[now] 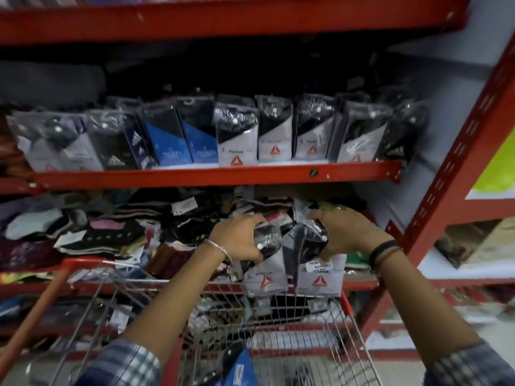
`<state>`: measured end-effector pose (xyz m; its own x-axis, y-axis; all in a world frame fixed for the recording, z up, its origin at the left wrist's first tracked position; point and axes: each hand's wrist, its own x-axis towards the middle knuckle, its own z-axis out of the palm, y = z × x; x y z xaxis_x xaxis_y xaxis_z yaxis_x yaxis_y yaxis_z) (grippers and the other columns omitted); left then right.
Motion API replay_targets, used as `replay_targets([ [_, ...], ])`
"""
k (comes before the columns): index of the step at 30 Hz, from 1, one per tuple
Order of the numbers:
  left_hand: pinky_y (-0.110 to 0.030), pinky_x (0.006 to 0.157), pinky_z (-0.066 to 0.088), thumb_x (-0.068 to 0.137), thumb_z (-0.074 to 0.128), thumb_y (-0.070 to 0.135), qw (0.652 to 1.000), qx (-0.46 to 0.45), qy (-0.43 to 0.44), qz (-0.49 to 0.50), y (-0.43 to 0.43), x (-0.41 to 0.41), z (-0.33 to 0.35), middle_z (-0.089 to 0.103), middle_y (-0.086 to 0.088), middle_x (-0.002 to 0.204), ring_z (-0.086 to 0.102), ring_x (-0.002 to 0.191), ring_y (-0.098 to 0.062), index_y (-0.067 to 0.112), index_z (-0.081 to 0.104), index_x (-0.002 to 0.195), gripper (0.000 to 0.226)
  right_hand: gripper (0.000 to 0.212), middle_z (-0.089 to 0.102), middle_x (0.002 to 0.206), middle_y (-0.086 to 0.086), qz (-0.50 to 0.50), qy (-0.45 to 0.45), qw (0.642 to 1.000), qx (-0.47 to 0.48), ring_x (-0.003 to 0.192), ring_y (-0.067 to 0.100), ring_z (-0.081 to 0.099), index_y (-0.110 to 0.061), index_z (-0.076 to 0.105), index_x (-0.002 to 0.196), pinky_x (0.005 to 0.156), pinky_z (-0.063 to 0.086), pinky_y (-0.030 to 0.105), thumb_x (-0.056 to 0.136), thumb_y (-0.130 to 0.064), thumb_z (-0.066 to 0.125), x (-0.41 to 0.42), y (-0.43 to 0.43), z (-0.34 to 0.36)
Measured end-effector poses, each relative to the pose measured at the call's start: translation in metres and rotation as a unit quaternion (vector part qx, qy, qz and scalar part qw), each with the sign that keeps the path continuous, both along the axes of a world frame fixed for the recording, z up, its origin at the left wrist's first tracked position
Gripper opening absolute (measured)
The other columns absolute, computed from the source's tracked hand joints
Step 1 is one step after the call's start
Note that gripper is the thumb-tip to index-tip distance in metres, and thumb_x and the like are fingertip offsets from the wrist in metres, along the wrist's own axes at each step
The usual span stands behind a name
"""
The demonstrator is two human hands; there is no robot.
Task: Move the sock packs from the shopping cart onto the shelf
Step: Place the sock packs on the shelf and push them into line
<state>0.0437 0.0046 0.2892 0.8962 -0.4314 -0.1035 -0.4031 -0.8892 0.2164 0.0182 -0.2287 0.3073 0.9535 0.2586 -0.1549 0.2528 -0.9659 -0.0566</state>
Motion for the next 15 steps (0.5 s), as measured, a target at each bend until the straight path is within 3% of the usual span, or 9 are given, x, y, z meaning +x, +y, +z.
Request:
replay_targets([
  [6,-0.034,0.077,0.050,0.050,0.082,0.042,0.996,-0.012,-0.088,-0.014,-0.009,0.018,0.076,0.064,0.001,0.111,0.059,0.098,-0.024,0.030,0.051,0.116,0.074,0.091,0.064,0.114,0.001,-0.004,-0.081,0.997,-0.009,0.103,0.024,0.059,-0.026,0.040,0.132,0.079,0.046,0.032,0.055,-0.046,0.084,0.012,-0.016,0.073],
  [8,-0.033,0.077,0.049,0.051,0.083,0.042,0.992,-0.013,-0.120,-0.021,-0.014,0.026,0.099,0.062,0.000,0.114,0.058,0.099,-0.025,0.027,0.050,0.120,0.078,0.092,0.062,0.118,0.001,-0.007,-0.094,0.995,-0.012,0.104,0.024,0.058,-0.025,0.038,0.134,0.077,0.041,0.029,0.057,-0.045,0.084,0.015,-0.021,0.092],
  [11,-0.038,0.085,0.049,0.053,0.084,0.043,0.984,-0.013,-0.176,-0.027,-0.022,0.040,0.129,0.049,-0.004,0.123,0.053,0.109,-0.028,0.019,0.045,0.131,0.090,0.100,0.056,0.128,0.004,-0.019,-0.109,0.994,-0.016,0.115,0.026,0.053,-0.022,0.029,0.141,0.087,0.042,0.034,0.060,-0.046,0.083,0.021,-0.027,0.116],
  [15,-0.046,0.087,0.049,0.056,0.084,0.045,0.975,-0.033,-0.216,-0.027,-0.033,0.063,0.162,0.040,-0.007,0.124,0.050,0.110,-0.032,0.013,0.039,0.139,0.100,0.100,0.057,0.124,0.003,-0.030,-0.114,0.993,-0.014,0.111,0.026,0.053,-0.025,0.033,0.137,0.089,0.044,0.039,0.055,-0.047,0.085,0.033,-0.033,0.136],
])
